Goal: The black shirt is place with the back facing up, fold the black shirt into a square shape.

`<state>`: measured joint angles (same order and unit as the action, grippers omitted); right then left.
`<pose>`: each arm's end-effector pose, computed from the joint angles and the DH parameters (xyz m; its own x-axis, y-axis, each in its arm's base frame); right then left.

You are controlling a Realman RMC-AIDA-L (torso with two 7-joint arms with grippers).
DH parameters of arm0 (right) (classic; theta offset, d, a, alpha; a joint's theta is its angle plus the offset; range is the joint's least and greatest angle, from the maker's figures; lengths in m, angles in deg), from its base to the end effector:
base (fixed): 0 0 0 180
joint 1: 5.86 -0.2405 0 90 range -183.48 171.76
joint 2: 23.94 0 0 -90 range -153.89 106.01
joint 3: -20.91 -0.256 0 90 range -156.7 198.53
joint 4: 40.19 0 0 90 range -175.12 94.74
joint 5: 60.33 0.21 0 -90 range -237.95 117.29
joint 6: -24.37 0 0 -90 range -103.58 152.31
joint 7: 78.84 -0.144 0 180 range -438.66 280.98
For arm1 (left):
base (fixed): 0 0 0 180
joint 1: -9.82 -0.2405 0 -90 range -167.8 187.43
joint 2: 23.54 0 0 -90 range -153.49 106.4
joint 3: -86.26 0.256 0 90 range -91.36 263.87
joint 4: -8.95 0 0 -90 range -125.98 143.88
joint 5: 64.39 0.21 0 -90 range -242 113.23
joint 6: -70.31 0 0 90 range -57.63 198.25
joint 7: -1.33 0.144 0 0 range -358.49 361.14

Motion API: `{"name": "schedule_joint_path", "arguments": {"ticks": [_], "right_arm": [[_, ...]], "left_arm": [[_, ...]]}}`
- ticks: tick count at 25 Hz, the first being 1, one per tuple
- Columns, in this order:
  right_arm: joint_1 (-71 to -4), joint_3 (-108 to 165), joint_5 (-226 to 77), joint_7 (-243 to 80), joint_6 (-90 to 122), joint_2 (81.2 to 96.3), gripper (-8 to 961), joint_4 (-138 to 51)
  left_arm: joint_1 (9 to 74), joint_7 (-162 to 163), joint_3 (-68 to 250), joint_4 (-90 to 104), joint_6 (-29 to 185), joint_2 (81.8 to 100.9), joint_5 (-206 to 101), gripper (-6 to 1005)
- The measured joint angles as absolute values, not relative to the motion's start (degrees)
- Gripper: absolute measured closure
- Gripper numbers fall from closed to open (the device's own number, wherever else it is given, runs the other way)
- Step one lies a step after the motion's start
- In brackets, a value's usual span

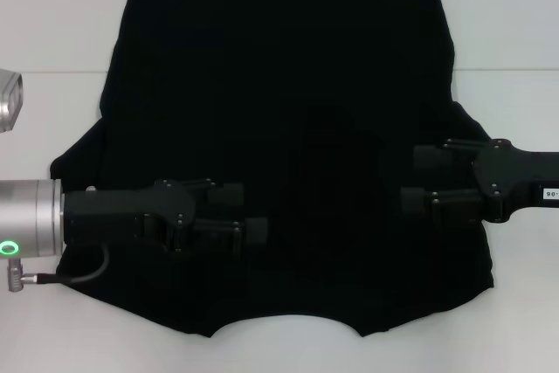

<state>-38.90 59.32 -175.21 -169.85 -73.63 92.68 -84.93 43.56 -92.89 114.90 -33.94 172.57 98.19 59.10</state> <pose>0.2351 0.3414 0.0384 0.7771 -0.3759 -0.5047 -0.4593 -0.8871 -0.0465 -0.2373 0.3199 0.0098 0.6750 0.5195 0.5240 0.5586 -0.8237 0.0971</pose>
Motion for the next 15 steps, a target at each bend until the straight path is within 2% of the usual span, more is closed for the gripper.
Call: {"name": "schedule_joint_path", "arguments": {"ticks": [15], "right_arm": [[-38.93, 59.32, -175.2, -169.8, -73.36, 92.9, 40, -84.93]], "left_arm": [[43.74, -92.89, 114.02, -34.03, 172.63, 98.0, 59.12, 81]]}}
